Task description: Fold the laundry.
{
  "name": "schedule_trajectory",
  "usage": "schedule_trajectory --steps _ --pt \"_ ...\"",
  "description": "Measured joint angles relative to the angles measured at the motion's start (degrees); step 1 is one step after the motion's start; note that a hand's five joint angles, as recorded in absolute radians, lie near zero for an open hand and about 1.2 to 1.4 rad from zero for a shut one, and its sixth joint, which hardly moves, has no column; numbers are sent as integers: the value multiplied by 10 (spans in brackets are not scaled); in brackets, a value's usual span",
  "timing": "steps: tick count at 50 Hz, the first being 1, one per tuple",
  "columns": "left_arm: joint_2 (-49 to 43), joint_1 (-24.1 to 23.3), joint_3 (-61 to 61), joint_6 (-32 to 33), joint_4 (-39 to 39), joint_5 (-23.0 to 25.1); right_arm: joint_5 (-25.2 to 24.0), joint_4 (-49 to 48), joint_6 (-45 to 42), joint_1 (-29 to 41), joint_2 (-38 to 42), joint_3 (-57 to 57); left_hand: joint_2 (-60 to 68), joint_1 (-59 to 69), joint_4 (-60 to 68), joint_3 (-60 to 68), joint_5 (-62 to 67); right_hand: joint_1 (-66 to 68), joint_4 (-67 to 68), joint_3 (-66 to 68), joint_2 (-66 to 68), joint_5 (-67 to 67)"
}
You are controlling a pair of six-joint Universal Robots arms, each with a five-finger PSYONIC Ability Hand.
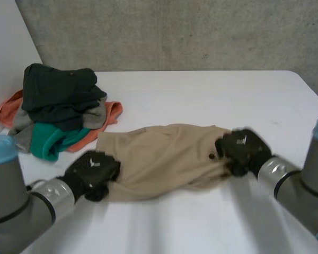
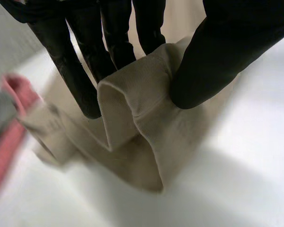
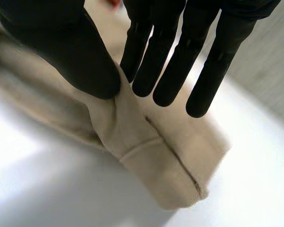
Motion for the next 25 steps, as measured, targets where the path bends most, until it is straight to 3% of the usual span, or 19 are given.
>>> schedule_trajectory --steps 4,12,22,23,25 --pt "87 -5 32 -23 -16 7 3 13 27 8 -77 -35 0 0 0 0 0 0 0 2 0 7" --pt "262 25 155 -157 -29 11 -1 120 88 -1 -201 -198 0 0 2 0 0 0 3 3 0 12" --pt "299 106 293 -293 -49 10 -9 229 137 -24 -201 -391 2 0 2 2 0 12 -2 -5 -7 7" --pt "292 109 298 -302 -53 12 -9 238 141 -24 -193 -397 2 0 2 2 0 49 -57 -54 -62 -49" --pt "277 108 299 -311 -58 15 -9 253 145 -21 -178 -401 2 0 2 2 0 -81 -217 -214 -230 -212"
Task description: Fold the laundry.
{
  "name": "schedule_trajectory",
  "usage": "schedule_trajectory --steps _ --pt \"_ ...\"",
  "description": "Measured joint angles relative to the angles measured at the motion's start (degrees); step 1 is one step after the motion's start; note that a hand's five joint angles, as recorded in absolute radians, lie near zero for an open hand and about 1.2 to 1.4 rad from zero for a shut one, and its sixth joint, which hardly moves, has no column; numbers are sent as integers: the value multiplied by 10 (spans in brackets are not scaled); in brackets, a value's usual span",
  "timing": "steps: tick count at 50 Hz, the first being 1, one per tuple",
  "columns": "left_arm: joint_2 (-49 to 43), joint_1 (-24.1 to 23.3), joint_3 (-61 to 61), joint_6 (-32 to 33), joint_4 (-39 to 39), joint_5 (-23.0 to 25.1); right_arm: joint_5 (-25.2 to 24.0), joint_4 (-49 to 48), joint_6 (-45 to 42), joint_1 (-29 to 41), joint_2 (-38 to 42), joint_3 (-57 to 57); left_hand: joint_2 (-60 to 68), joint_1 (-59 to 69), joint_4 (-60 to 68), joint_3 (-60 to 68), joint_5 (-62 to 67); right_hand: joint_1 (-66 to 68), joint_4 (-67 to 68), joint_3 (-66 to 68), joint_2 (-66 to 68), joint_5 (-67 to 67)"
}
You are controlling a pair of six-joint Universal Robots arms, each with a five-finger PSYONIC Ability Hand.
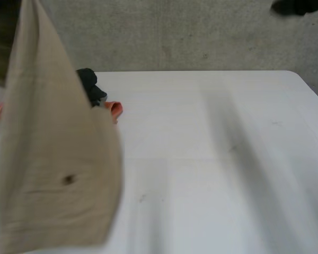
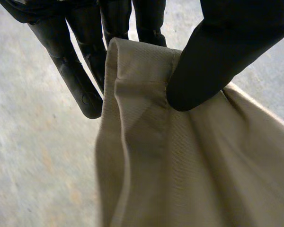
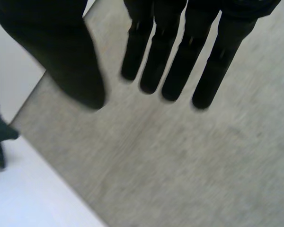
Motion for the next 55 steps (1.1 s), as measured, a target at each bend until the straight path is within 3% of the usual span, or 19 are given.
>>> schedule_trajectory --steps 1,3,6,12,19,30,36,38,44,51,55 --pt "-11 -4 -3 -1 -3 2 1 10 1 4 9 3 0 0 0 0 0 -104 -124 -123 -115 -115" --pt "-31 -14 -13 6 -5 4 4 27 2 11 25 18 0 1 0 0 0 -193 -244 -241 -231 -250" --pt "-61 -34 -34 35 -4 4 15 46 4 23 46 54 0 1 0 0 0 -251 -328 -327 -308 -326" --pt "-101 -68 -65 98 5 -10 41 49 34 40 99 147 0 2 0 0 0 -264 -348 -347 -325 -336" --pt "-97 -102 -54 110 8 -26 32 30 120 53 190 196 0 2 0 0 0 -264 -348 -347 -325 -336" --pt "-68 -155 -7 96 -2 -46 -2 27 273 99 325 140 0 2 0 0 0 -264 -348 -347 -325 -336" --pt "-66 -171 -4 96 -7 -50 -17 21 362 159 381 97 0 2 0 0 0 -263 -347 -346 -325 -336" --pt "-66 -173 -5 96 -7 -51 -20 16 384 179 392 89 0 2 0 0 0 -229 -308 -306 -286 -302" --pt "-70 -173 -11 99 -8 -52 -19 -7 433 231 408 75 0 2 0 0 0 203 163 163 190 158" --pt "-61 -154 -22 97 -10 -48 58 -36 376 187 378 58 0 2 0 0 0 231 217 215 225 194" --pt "-40 -119 -48 85 -13 -35 120 -50 249 117 353 8 0 2 0 0 0 231 217 215 225 194"
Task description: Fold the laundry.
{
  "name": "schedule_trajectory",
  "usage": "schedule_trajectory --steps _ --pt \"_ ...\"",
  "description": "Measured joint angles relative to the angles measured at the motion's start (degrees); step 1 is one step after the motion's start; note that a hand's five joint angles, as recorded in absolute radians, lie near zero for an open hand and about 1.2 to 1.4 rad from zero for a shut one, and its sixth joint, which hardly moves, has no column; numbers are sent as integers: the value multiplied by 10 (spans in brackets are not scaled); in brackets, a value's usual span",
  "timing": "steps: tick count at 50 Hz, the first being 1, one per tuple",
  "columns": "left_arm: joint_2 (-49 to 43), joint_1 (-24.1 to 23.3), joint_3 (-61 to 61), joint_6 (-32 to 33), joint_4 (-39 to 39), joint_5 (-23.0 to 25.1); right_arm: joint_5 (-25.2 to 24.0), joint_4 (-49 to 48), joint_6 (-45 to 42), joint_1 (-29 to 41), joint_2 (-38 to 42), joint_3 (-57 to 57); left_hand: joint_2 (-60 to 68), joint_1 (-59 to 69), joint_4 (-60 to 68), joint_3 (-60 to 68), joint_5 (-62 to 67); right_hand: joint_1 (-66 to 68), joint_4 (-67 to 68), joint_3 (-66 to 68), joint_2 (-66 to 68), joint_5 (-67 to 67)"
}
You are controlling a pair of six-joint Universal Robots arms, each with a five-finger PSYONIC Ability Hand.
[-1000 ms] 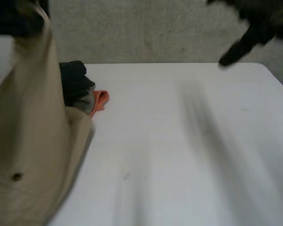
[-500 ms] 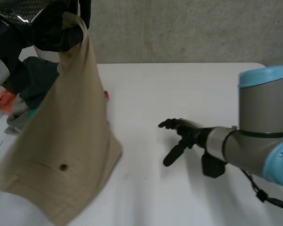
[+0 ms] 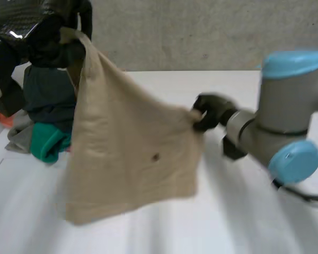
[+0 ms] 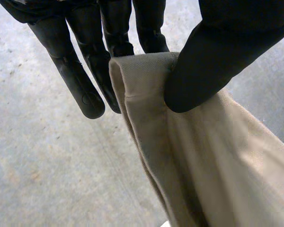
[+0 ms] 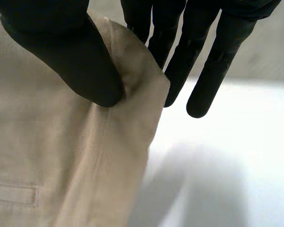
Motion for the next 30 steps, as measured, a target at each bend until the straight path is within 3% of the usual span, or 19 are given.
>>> schedule_trajectory --steps 7,15,17,20,21,23,30 --pt "13 36 -80 -26 2 31 -13 -17 -93 -35 -1 -76 0 0 0 0 0 0 0 0 0 10" --pt "-35 39 -201 -33 29 45 -117 -83 -154 -14 66 -118 1 0 0 1 5 0 1 0 0 11" --pt "-57 33 -225 -29 39 43 -154 -105 -171 -3 99 -120 1 0 0 1 5 -38 -82 -79 -73 -60" --pt "-72 28 -235 -23 43 40 -172 -115 -183 3 120 -119 1 0 0 1 5 -273 -328 -324 -327 -296" --pt "-75 27 -235 -20 44 38 -172 -116 -188 5 125 -118 1 0 0 1 5 -380 -426 -422 -435 -404" --pt "-75 25 -234 -17 44 35 -160 -113 -196 4 120 -112 1 0 0 1 5 -470 -529 -524 -524 -499" --pt "-52 22 -213 -13 44 31 -51 -72 -200 -22 11 -44 1 0 0 1 5 -495 -565 -562 -550 -530"
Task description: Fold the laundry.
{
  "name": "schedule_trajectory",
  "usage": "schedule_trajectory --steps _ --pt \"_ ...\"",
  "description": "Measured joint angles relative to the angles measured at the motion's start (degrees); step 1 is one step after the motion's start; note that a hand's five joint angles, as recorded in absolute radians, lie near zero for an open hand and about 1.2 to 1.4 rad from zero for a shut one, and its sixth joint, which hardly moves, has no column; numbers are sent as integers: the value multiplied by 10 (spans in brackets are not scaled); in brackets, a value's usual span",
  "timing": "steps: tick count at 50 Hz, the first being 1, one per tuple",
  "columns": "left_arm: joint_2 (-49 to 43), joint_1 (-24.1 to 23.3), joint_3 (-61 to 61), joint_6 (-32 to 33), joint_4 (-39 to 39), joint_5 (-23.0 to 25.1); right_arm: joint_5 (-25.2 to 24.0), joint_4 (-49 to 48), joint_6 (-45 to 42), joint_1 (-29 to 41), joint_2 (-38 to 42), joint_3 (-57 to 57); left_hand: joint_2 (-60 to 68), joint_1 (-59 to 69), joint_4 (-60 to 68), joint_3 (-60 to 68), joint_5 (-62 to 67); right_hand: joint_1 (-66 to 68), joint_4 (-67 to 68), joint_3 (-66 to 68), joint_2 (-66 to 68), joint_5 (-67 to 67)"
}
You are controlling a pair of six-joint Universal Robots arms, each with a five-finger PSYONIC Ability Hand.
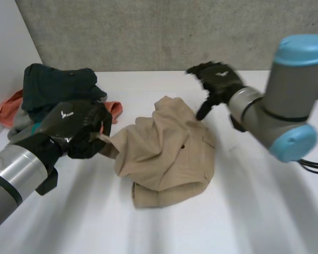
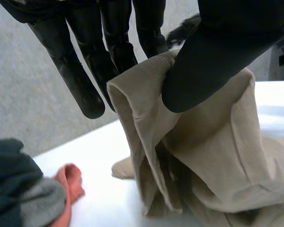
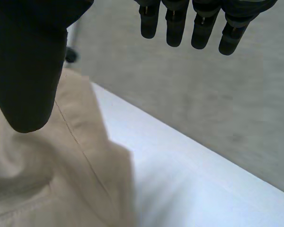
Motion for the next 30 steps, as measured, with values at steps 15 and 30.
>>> schedule_trajectory --steps 15,30 --pt "17 -17 44 -6 1 -4 -8 138 93 -12 -168 275 0 0 0 0 0 0 0 0 0 0" --pt "24 -35 56 -9 2 -25 80 -30 130 58 -40 283 0 0 0 0 0 486 550 546 548 530"
